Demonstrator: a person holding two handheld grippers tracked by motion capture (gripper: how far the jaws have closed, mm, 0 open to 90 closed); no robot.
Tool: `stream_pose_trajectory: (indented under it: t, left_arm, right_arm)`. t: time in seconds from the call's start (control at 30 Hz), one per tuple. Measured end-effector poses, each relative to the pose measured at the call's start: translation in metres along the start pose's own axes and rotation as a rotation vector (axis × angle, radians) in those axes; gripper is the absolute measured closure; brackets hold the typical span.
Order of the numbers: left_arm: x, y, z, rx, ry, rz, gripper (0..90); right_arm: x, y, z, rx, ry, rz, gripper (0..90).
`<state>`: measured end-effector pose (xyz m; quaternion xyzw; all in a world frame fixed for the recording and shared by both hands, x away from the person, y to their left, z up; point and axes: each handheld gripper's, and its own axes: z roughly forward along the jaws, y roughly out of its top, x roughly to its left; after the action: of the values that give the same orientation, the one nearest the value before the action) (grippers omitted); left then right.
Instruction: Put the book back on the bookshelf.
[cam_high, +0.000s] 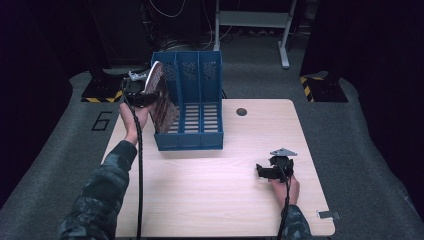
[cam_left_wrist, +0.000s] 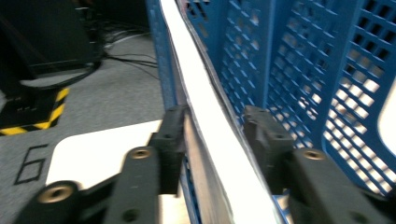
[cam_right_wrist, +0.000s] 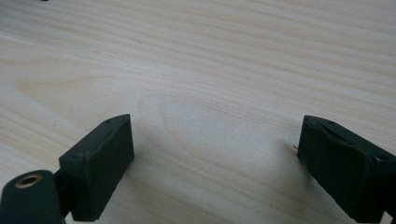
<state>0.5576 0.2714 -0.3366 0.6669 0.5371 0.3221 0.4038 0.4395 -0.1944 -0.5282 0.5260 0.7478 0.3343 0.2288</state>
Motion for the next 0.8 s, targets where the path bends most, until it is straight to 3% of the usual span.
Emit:
stream_pose_trajectory:
  t: [0.1,0.17,0.5,0.8]
  left_arm:
    - [-0.003,0.0,0.0,-0.014,0.034,-0.022,79.9]
    - [-0.004,0.0,0.0,-0.02,0.031,-0.043,83.2]
    - [0.001,-0.002,0.002,-0.08,0.056,-0.125,83.9]
    - [-0.003,0.01,-0.001,-0.125,0.06,-0.126,83.8]
  right_arm:
    - [0.0,0.0,0.0,0.0,-0.001,-0.001,10.2]
    - [0.0,0.0,0.0,0.001,-0.001,0.002,10.2]
    - [0.0,0.0,0.0,0.0,0.001,0.001,10.4]
    - [0.0,0.0,0.0,-0.003,0.003,0.003,10.9]
